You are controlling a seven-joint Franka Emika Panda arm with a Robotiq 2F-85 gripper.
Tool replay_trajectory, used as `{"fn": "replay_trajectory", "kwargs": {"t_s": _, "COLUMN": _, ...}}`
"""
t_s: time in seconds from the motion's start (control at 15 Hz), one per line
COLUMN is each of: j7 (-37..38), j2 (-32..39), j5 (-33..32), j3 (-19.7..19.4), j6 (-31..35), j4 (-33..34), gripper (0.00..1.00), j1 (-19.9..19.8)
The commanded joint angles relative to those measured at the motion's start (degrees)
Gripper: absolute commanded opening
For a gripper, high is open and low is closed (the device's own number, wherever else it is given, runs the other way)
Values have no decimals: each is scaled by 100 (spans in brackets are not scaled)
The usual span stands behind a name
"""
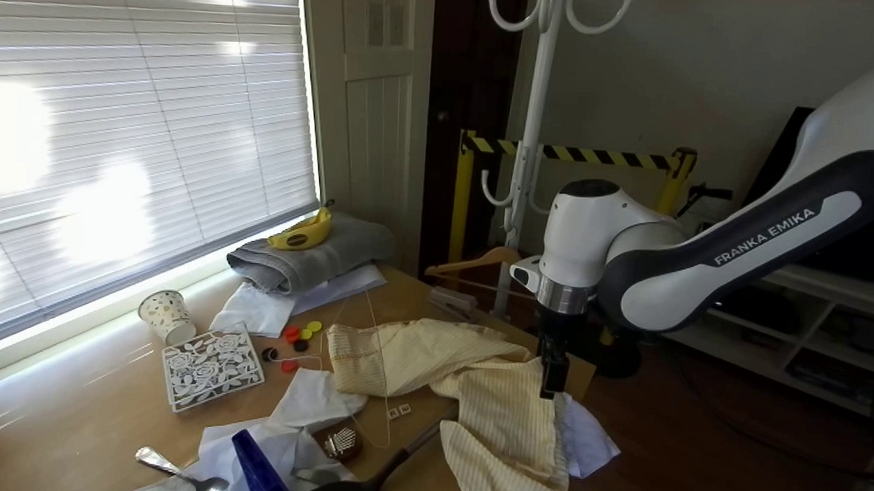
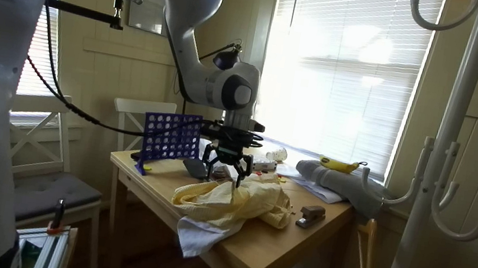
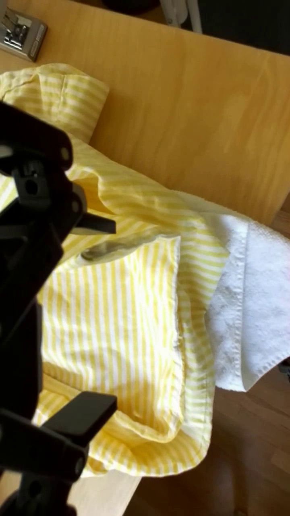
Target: Pick up the yellow towel and hang it on the upper hook pointing toward you
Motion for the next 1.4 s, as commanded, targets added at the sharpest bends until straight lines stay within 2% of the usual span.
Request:
{"fn": "replay_trajectory", "kwargs": {"t_s": 0.0, "j7": 53, "j2": 205, "j5": -421, "j3": -57, "j6": 98, "j4": 196, "gripper": 100, "j1": 31}}
{"fn": "replay_trajectory", "kwargs": {"t_s": 0.13, "j7": 48, "j2": 280, "j5": -482, "j3": -55, "j6": 113, "j4": 247, "gripper": 100, "j1": 29}}
{"fn": "replay_trajectory", "kwargs": {"t_s": 0.2, "j7": 57, "j2": 314, "j5": -486, "j3": -53, "j6": 129, "j4": 265, "gripper": 75, "j1": 29}}
{"fn": "replay_trajectory", "kwargs": {"t_s": 0.33, "j7": 52, "j2": 348, "j5": -491, "j3": -50, "j6": 151, "j4": 280, "gripper": 68, "j1": 25}}
{"fn": "replay_trajectory", "kwargs": {"t_s": 0.67, "j7": 76, "j2": 380, "j5": -510, "j3": -62, "j6": 176, "j4": 289, "gripper": 30, "j1": 27}}
{"fn": "replay_trajectory", "kwargs": {"t_s": 0.93, "j7": 104, "j2": 380, "j5": -521, "j3": -74, "j6": 199, "j4": 305, "gripper": 4, "j1": 30}}
{"fn": "replay_trajectory", "kwargs": {"t_s": 1.0, "j7": 123, "j2": 377, "j5": -534, "j3": -79, "j6": 204, "j4": 305, "gripper": 0, "j1": 37}}
{"fn": "replay_trajectory", "kwargs": {"t_s": 1.33, "j7": 491, "j2": 112, "j5": -537, "j3": -174, "j6": 254, "j4": 253, "gripper": 1, "j1": 17}}
